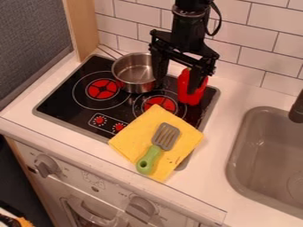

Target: Move the silver pot to the bottom left of the table

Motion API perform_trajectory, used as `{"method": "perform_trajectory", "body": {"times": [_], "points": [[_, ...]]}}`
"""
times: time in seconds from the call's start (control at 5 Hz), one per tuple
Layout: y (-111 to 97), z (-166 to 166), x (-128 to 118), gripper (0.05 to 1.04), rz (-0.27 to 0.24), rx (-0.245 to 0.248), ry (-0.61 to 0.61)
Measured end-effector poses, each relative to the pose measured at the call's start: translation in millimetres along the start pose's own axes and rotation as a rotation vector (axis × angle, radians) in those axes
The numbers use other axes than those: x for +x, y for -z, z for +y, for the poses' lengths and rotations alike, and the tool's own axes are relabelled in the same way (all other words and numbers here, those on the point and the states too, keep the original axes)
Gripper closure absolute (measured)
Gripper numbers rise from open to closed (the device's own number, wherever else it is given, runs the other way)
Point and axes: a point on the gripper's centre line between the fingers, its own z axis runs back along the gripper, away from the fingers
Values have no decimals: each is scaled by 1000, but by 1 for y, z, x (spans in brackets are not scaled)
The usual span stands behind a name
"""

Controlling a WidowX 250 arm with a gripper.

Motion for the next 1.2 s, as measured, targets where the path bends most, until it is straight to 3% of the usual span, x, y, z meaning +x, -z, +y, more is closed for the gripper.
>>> {"method": "perform_trajectory", "body": {"times": [0.4, 0.6, 0.8, 1.2], "points": [[27, 9, -22, 83, 91, -4, -49], [28, 32, -39, 83, 93, -4, -86], [30, 68, -40, 83, 65, 8, -112], [44, 83, 5, 83, -1, 5, -32]]}}
